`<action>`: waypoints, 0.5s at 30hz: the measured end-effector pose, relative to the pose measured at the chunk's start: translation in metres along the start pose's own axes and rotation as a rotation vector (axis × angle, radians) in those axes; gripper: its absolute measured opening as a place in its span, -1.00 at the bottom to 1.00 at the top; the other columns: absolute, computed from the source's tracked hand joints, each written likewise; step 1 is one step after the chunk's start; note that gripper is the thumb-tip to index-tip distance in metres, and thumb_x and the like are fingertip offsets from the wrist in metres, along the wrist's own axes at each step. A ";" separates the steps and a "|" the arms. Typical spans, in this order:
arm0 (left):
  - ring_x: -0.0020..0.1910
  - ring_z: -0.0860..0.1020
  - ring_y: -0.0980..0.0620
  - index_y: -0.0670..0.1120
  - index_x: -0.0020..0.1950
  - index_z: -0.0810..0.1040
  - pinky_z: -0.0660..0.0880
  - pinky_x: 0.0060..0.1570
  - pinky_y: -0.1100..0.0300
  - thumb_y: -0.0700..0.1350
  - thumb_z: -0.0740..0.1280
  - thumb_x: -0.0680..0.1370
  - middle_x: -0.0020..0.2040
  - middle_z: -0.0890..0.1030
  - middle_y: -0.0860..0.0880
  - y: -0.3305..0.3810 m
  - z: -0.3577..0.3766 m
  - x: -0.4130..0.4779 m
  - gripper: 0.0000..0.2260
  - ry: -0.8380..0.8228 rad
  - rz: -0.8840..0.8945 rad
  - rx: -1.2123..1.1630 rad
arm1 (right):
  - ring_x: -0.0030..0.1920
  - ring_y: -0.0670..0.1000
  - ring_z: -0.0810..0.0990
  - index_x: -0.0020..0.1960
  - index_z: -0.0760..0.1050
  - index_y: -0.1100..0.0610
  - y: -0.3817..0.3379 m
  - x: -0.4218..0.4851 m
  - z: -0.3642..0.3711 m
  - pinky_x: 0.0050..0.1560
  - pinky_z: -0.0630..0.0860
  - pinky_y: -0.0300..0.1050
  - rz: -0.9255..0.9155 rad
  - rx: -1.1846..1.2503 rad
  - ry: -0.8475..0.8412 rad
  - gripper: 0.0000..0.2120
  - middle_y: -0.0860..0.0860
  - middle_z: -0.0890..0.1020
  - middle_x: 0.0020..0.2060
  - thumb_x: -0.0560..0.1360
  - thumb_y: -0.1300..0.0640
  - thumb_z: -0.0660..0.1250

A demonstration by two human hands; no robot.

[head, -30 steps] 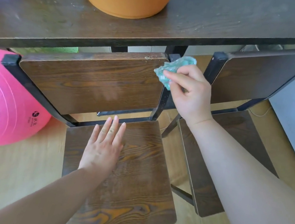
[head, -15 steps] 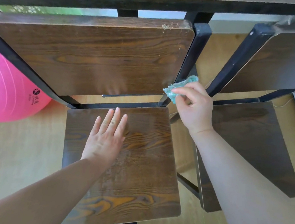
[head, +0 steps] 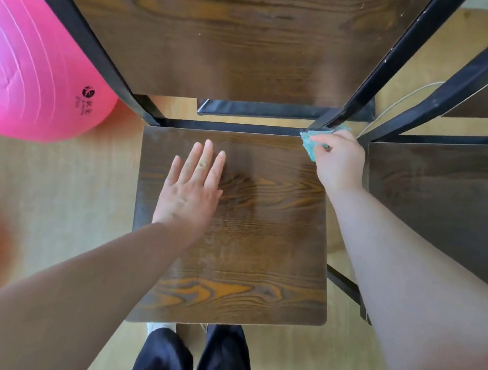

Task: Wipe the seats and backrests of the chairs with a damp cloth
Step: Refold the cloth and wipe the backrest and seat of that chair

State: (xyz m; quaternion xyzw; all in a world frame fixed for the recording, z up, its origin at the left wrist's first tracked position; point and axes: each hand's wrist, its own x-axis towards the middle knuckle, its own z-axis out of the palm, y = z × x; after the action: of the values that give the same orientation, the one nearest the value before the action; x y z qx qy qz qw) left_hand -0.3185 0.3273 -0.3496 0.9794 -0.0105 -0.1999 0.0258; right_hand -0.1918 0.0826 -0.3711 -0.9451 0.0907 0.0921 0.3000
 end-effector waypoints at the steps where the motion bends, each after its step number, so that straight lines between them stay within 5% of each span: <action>1: 0.55 -0.38 -0.07 -0.03 0.51 -0.45 -0.22 0.56 -0.08 -0.01 -0.12 0.70 0.60 -0.34 -0.10 -0.002 0.000 -0.002 -0.45 -0.005 -0.005 -0.004 | 0.17 -0.05 0.51 0.21 0.62 0.09 -0.002 -0.002 0.000 0.01 0.42 -0.40 0.009 -0.005 0.002 -0.78 -0.03 0.51 0.21 0.59 0.19 0.33; 6: 0.56 -0.37 -0.06 -0.02 0.52 -0.45 -0.19 0.57 -0.06 0.00 -0.06 0.71 0.59 -0.36 -0.08 -0.010 -0.006 -0.015 -0.41 -0.017 -0.022 -0.054 | 0.23 -0.02 0.50 0.24 0.61 0.07 -0.008 -0.022 -0.006 0.11 0.45 -0.33 0.011 -0.015 0.017 -0.76 0.01 0.50 0.29 0.60 0.19 0.31; 10: 0.57 -0.35 -0.06 -0.03 0.58 -0.37 -0.18 0.57 -0.05 0.01 -0.05 0.71 0.59 -0.36 -0.08 -0.012 -0.016 -0.027 -0.42 -0.023 -0.021 -0.061 | 0.23 -0.06 0.50 0.25 0.60 0.02 -0.014 -0.051 -0.012 -0.01 0.36 -0.53 0.066 0.093 0.002 -0.75 -0.02 0.50 0.29 0.60 0.16 0.32; 15: 0.57 -0.33 -0.04 -0.03 0.60 -0.31 -0.19 0.57 -0.03 0.02 -0.05 0.71 0.60 -0.34 -0.07 -0.016 -0.021 -0.047 -0.43 -0.038 -0.017 -0.076 | 0.17 -0.06 0.55 0.22 0.60 -0.11 -0.022 -0.094 -0.006 0.07 0.62 -0.18 0.082 0.250 -0.043 -0.75 -0.09 0.54 0.20 0.59 0.11 0.34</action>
State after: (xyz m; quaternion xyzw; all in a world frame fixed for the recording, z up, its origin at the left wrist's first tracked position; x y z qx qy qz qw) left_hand -0.3532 0.3456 -0.3127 0.9738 0.0051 -0.2192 0.0609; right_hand -0.2772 0.1081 -0.3326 -0.8936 0.1338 0.1127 0.4135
